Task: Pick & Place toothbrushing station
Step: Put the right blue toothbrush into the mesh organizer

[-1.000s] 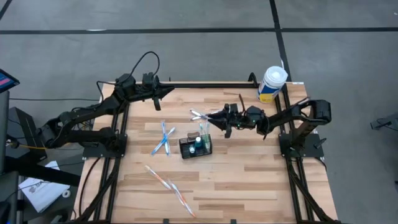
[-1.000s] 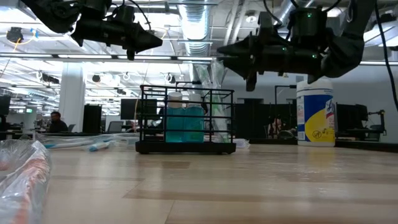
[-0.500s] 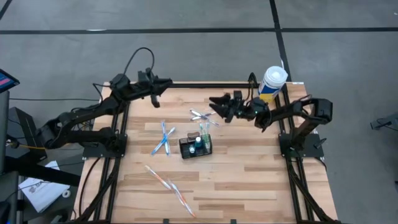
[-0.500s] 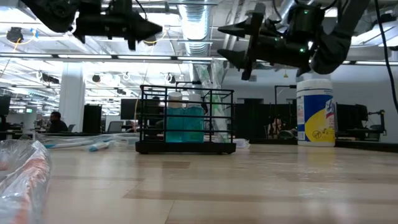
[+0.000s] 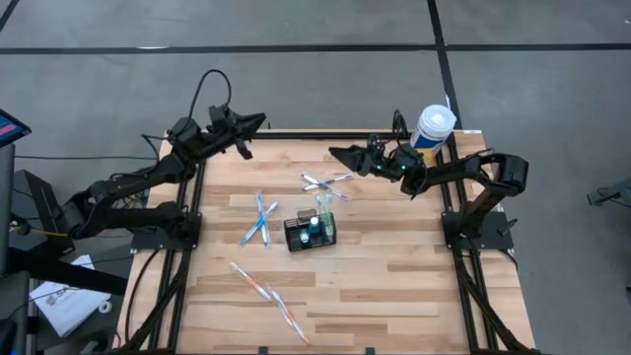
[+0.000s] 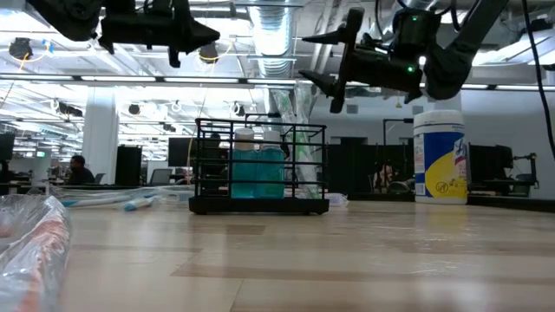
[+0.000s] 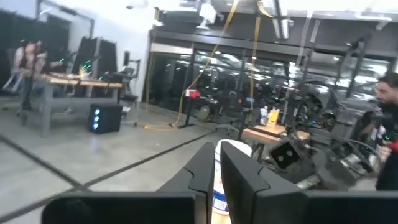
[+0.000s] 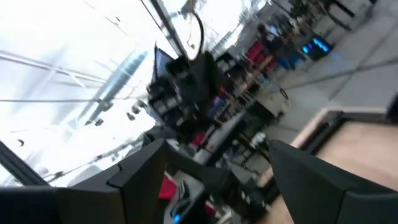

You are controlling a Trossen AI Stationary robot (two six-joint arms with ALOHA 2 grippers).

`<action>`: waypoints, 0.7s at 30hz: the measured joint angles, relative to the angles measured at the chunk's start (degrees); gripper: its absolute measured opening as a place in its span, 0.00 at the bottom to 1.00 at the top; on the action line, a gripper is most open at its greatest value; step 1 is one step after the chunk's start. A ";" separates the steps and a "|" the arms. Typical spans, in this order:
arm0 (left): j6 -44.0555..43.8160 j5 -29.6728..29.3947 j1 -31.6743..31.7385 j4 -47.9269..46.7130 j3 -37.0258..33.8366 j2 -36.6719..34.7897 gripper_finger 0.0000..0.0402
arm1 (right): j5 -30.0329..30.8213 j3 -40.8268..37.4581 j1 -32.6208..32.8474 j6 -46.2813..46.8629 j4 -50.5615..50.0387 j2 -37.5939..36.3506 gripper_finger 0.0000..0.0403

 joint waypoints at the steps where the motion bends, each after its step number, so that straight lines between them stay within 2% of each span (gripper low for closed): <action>1: -0.65 -0.23 0.00 -0.30 0.00 0.05 0.04 | 0.02 0.31 -0.09 -0.04 -1.68 0.00 0.68; 7: -2.47 -0.33 0.00 -0.25 0.00 -0.03 0.01 | -0.18 2.40 -0.71 1.01 -9.64 0.02 0.68; 12: -12.76 0.22 0.00 -1.54 0.00 -0.05 0.01 | -5.10 5.22 -0.58 2.45 -8.70 0.02 0.68; 16: -12.82 4.00 0.00 -1.43 0.00 0.43 0.02 | -9.22 9.11 -0.65 1.38 -8.61 0.02 0.68; 21: -13.17 5.17 1.00 -3.77 0.00 3.10 0.06 | -9.47 14.78 -0.63 -5.30 -11.78 0.02 0.68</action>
